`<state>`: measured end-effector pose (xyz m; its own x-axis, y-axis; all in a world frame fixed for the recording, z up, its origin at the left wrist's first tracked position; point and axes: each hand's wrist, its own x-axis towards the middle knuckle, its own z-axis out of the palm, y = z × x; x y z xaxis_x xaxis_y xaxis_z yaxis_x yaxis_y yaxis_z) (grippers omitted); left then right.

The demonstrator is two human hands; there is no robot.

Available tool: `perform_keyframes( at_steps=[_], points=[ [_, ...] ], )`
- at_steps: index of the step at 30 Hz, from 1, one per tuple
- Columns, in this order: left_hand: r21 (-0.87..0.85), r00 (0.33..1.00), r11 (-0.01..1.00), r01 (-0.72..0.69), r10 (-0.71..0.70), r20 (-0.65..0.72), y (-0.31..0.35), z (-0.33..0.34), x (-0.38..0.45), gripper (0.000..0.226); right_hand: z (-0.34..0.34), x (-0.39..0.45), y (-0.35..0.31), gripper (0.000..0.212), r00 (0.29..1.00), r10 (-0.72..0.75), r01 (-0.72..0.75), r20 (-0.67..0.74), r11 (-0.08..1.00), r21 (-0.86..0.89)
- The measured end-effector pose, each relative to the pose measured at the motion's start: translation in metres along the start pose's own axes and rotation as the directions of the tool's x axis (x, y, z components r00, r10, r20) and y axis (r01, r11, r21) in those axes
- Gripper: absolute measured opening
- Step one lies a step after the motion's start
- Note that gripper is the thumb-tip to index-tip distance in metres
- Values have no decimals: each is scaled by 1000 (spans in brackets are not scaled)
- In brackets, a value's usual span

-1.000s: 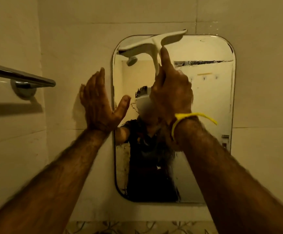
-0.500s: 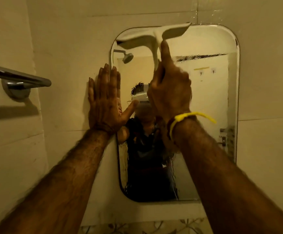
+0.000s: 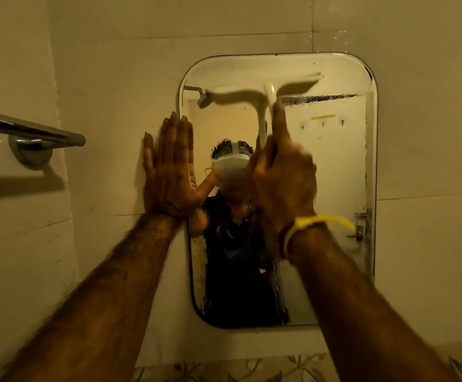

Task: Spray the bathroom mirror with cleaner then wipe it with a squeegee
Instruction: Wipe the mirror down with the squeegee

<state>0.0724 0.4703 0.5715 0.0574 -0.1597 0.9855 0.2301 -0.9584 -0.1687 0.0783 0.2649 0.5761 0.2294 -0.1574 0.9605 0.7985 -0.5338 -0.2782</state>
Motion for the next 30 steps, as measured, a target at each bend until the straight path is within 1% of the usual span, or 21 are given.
perform_keyframes(
  at_steps=[3, 4, 6, 8, 10, 12, 14, 16, 18, 20, 23, 25, 27, 28, 30],
  points=[
    [5, 1000, 1000, -6, 6, -3, 0, 1, -1, 96, -5, -45, 4, 65, 998, -12, 10, 67, 1000, 25],
    [5, 1000, 1000, -7, 7, -6, 0, 2, -1, 95, -5, -41, 4, 63, 998, -23, 22, 57, 999, 26],
    [-9, 1000, 1000, -16, 16, -17, 0, 3, -1, 95, -2, -11, 3, 61, 999, -30, 30, -13, 1000, 0],
    [-14, 999, 1000, -22, 21, -26, 0, 4, -1, 93, -1, 27, -1, 61, 996, 20, -19, -83, 1000, 12],
    [-13, 1000, 1000, -19, 19, -24, 0, 4, 0, 93, 2, 38, -2, 61, 993, 70, -67, -91, 997, 34],
    [-19, 1000, 1000, -20, 19, -21, 0, 4, -1, 93, 7, 13, 0, 64, 994, 91, -89, -52, 995, 45],
    [-21, 1000, 999, -24, 23, -17, -2, 4, -1, 93, 9, -27, 3, 67, 997, 76, -76, -7, 996, 40],
    [-20, 1000, 999, -25, 25, -9, -1, 3, -2, 93, 8, -46, 7, 69, 999, 42, -41, -14, 999, 25],
    [-30, 1000, 999, -25, 25, -6, -1, 2, -1, 93, 6, -24, 10, 66, 997, 41, -41, -67, 999, -1],
    [-45, 1000, 999, -22, 21, -13, -1, 4, -1, 93, -2, 16, 12, 62, 986, 113, -116, -126, 993, -17],
    [-43, 1000, 999, -25, 24, -17, -4, 5, -1, 92, -10, 55, 12, 61, 961, 234, -235, -145, 972, 8],
    [-42, 999, 998, -39, 38, -15, -4, 3, -3, 90, -9, 44, 6, 61, 959, 251, -248, -134, 968, 36],
    [-38, 999, 998, -52, 52, -6, -1, 0, -3, 88, -5, 13, 1, 63, 966, 244, -240, -90, 969, 56],
    [-36, 998, 998, -57, 57, 3, -1, -1, -2, 88, -4, -5, -2, 64, 969, 236, -233, -73, 971, 47],
    [-31, 998, 997, -65, 65, 6, 0, -1, -2, 88, -4, -22, -2, 64, 972, 221, -219, -82, 975, 25]
  ],
)
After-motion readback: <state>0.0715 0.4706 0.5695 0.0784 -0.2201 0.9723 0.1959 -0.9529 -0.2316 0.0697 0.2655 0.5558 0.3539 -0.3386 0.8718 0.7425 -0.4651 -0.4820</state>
